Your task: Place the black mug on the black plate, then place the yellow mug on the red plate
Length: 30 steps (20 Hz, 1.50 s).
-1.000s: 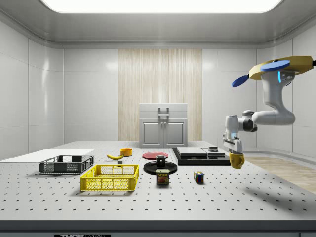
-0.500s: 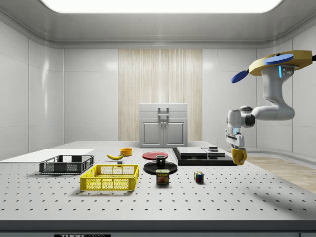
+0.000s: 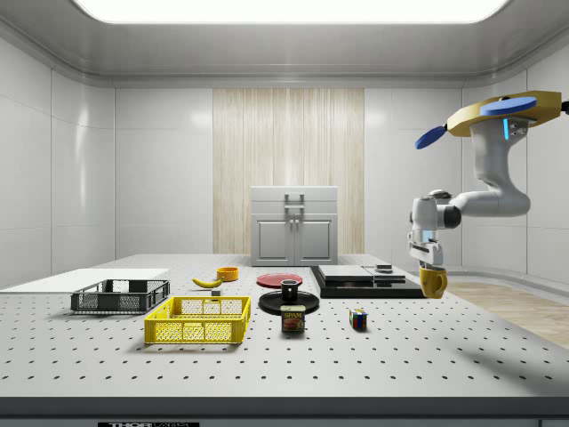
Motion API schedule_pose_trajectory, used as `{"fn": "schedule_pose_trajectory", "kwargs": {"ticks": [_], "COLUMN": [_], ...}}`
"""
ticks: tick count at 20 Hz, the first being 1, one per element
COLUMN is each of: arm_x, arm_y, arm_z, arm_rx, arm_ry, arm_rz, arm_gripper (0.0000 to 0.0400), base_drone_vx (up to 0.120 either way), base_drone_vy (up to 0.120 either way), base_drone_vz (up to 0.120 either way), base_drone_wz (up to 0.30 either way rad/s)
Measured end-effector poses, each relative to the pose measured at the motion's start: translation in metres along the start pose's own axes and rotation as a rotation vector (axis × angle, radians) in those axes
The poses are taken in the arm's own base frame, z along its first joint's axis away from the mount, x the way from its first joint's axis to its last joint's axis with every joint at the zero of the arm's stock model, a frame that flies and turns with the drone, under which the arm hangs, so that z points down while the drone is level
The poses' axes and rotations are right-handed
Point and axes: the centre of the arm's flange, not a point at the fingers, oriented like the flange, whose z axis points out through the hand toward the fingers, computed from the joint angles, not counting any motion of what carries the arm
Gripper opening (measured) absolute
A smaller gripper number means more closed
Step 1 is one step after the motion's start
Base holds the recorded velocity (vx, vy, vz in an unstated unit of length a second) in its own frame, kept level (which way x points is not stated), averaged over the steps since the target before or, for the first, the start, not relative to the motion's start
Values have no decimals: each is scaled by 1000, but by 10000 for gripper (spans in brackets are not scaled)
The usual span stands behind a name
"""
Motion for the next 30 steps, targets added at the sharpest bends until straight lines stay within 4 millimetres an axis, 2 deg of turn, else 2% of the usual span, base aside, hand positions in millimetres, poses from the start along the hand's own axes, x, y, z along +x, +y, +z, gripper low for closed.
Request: {"fn": "schedule_pose_trajectory", "kwargs": {"ticks": [6, 30], "arm_x": [1, 1], "arm_y": [0, 0], "arm_z": [0, 0], "arm_rx": [1, 1], "arm_ry": [-1, -3], "arm_rz": [68, 71], "arm_gripper": [101, 99], "base_drone_vx": [7, 120], "base_drone_vy": [-87, -120], "base_drone_vz": [0, 0], "base_drone_wz": [0, 0]}}
